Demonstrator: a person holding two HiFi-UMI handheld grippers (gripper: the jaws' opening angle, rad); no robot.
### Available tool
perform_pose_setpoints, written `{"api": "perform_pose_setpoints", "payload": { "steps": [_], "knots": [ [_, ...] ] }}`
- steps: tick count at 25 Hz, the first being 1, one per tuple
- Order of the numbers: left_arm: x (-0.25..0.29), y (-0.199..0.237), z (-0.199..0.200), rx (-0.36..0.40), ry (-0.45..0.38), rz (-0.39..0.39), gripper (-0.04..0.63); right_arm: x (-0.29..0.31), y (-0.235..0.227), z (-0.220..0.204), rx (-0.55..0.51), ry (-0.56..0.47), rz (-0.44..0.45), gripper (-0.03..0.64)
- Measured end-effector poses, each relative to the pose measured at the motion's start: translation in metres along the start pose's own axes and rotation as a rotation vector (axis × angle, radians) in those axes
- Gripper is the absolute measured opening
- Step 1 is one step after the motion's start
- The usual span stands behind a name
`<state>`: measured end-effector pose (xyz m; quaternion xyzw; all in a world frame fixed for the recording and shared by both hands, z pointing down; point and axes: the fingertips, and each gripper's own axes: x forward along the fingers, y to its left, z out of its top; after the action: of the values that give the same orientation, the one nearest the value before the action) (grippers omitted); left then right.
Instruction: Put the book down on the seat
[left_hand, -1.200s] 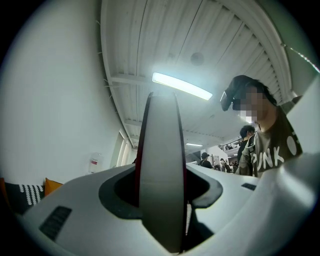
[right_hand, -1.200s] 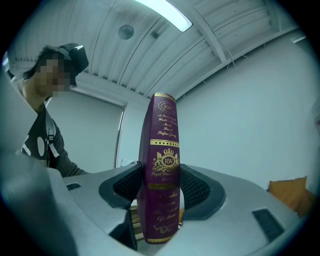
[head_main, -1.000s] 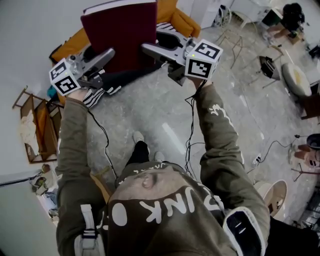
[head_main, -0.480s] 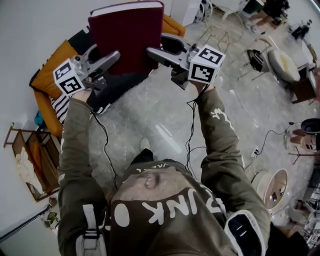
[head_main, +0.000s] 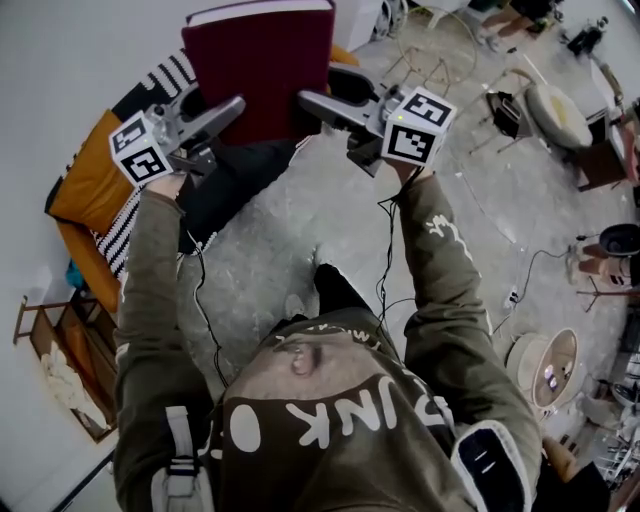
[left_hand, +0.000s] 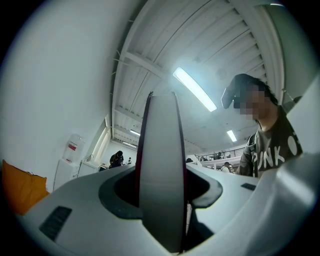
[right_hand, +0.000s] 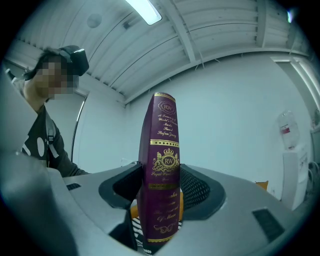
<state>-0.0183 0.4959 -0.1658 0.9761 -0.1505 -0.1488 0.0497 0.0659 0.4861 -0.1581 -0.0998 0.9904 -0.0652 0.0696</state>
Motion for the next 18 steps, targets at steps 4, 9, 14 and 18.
{"api": "perform_pose_setpoints", "payload": {
  "steps": [4, 9, 14, 18],
  "knots": [
    [0.018, 0.057, -0.013, -0.02, 0.012, 0.002, 0.221, 0.006, -0.061, -0.004, 0.012, -0.01, 0.007, 0.245],
    [0.049, 0.14, -0.024, -0.031, 0.011, 0.064, 0.221, 0.014, -0.152, -0.012, 0.051, -0.016, 0.03, 0.245],
    [0.069, 0.212, -0.037, -0.066, 0.001, 0.119, 0.221, 0.027, -0.231, -0.019, 0.096, 0.0, 0.064, 0.245],
    [0.078, 0.255, -0.052, -0.121, -0.004, 0.149, 0.221, 0.034, -0.277, -0.029, 0.134, 0.014, 0.08, 0.245]
  ]
}}
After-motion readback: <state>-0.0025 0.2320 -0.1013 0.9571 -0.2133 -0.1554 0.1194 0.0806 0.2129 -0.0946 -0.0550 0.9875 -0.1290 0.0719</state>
